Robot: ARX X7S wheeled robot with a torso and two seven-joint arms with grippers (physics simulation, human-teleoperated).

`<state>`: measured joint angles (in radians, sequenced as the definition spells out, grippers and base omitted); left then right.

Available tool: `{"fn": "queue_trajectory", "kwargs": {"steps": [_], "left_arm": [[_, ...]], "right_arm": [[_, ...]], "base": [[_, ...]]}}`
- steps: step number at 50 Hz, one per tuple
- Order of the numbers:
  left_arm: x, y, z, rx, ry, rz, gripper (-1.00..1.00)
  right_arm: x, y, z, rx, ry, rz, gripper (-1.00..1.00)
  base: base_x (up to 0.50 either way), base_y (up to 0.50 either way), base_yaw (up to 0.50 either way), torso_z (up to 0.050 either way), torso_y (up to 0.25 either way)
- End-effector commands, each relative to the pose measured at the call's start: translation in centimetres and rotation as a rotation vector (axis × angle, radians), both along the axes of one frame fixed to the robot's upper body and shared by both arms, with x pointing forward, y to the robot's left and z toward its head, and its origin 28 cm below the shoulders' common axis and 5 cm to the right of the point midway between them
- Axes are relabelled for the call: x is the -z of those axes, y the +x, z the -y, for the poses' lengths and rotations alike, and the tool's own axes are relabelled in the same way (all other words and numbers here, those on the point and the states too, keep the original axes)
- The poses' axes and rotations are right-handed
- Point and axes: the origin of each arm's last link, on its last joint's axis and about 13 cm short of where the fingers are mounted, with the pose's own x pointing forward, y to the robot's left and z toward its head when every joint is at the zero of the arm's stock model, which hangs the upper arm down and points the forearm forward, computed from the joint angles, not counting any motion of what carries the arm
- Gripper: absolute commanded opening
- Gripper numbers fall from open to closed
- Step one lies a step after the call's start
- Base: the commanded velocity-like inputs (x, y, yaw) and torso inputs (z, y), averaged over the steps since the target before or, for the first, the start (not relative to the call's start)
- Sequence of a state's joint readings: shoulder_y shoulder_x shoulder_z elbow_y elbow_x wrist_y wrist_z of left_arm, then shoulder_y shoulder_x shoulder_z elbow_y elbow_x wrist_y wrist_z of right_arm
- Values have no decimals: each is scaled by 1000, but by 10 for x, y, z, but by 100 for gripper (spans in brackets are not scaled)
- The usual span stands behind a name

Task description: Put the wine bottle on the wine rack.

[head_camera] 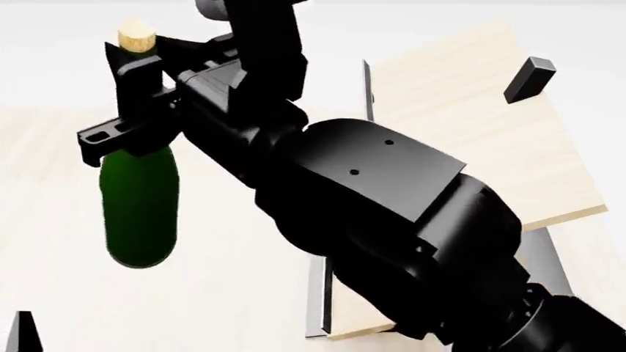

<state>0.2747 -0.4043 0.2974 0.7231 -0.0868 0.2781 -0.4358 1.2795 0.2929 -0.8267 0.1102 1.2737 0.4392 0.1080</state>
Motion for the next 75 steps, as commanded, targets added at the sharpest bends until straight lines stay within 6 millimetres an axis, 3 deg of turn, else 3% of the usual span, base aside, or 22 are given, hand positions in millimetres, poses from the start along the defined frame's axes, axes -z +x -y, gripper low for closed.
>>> {"fn": "queue_trajectory", "kwargs": {"steps": [1,12,28,43,52,75], "left_arm": [[0,2,0,-4,6,-3,100],[1,1,0,-2,10,-6,100],[3,0,2,8,14,-11,100],[3,1,2,5,16,-10,100],[4,2,3,2,19,-14,100],[3,1,3,4,19,-12,100]], "right_arm": [[-37,-5,31,100,247,-21,-100],[-55,1,67,170,616,-189,-100],[-60,-14,118,269,831,-207,-100],[-52,-18,155,359,902,-185,-100],[-41,-18,169,417,903,-185,-100],[-36,-28,203,442,950,-226,-100]], "base": [[0,0,0,0,0],[0,0,0,0,1],[0,0,0,0,1],[0,0,0,0,0],[0,0,0,0,1],[0,0,0,0,1]]}}
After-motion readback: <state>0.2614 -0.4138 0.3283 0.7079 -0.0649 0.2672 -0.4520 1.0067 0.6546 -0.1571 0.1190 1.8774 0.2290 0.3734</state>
